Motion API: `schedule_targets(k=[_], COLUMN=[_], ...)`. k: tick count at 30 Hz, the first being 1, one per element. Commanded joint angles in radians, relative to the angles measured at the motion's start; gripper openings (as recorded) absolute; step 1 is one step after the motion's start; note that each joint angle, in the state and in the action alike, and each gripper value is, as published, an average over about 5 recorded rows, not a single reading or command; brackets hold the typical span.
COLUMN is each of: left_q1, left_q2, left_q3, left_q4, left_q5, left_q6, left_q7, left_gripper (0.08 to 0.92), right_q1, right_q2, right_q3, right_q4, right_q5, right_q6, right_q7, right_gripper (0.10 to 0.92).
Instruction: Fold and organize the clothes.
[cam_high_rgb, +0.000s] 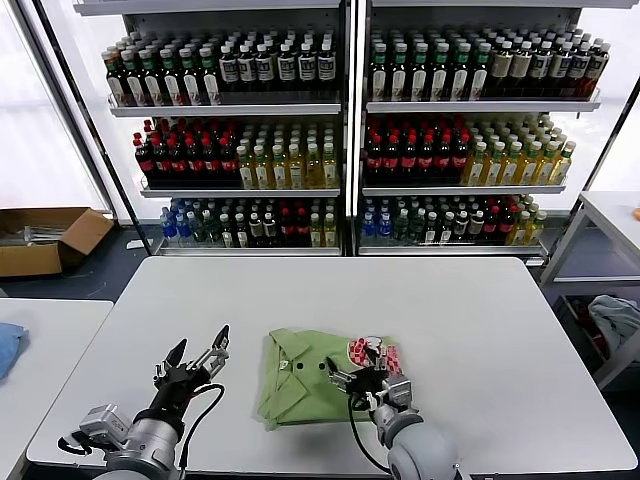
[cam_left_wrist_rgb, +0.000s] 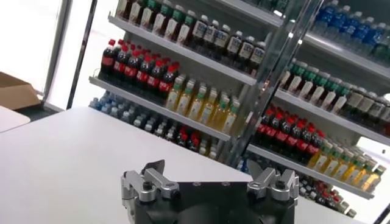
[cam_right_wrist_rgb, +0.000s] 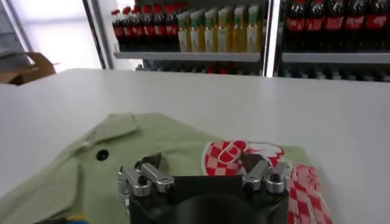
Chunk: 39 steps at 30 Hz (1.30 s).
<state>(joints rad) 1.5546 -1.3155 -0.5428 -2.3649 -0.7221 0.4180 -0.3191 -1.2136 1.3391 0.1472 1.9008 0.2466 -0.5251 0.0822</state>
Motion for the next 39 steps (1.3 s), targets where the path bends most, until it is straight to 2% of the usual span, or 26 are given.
schedule_targets(k=[1,11,19,23,30,34,39], left_q1=[-0.003,-0.005,-0.001,0.0,-0.007,-0.011,-0.014], left_q2=[-0.006,0.001,-0.002,-0.003,-0.003,0.001,0.008], left_q3=[0.008,0.006,0.0,-0.005,-0.004,-0.007,-0.017], left_q4=[0.005,0.006,0.004,0.002,0.009,0.014,0.025], left_q5=[0.005,0.006,0.007,0.006,0.012,0.022,0.043], left_q6=[-0.001,-0.001,-0.001,-0.002,-0.005,-0.011,-0.024], left_q7=[0.002,0.002,0.003,0.003,0.008,0.024,0.056], left_gripper=[0.823,0.823,0.823,0.823,0.823,0.823,0.823], right_q1=[-0.024,0.03,0.065,0.064,0.041,0.003,-0.073], right_q2=[0.007,0.032,0.096,0.1,0.055,0.01,-0.056], right_q3=[-0.035,-0.072,-0.159,-0.155,-0.079,0.019,0.189], right_q4=[-0.015,0.069,-0.099,-0.113,0.05,0.16,0.226], right_q5=[-0.037,0.025,-0.098,-0.1,0.015,0.023,0.025], right_q6=[-0.053,0.033,-0.004,-0.024,0.069,0.125,0.173], right_q7=[0.07,0.031,0.004,0.014,0.001,-0.022,-0.059], right_gripper=[0.823,0.823,0.823,0.823,0.823,0.823,0.823])
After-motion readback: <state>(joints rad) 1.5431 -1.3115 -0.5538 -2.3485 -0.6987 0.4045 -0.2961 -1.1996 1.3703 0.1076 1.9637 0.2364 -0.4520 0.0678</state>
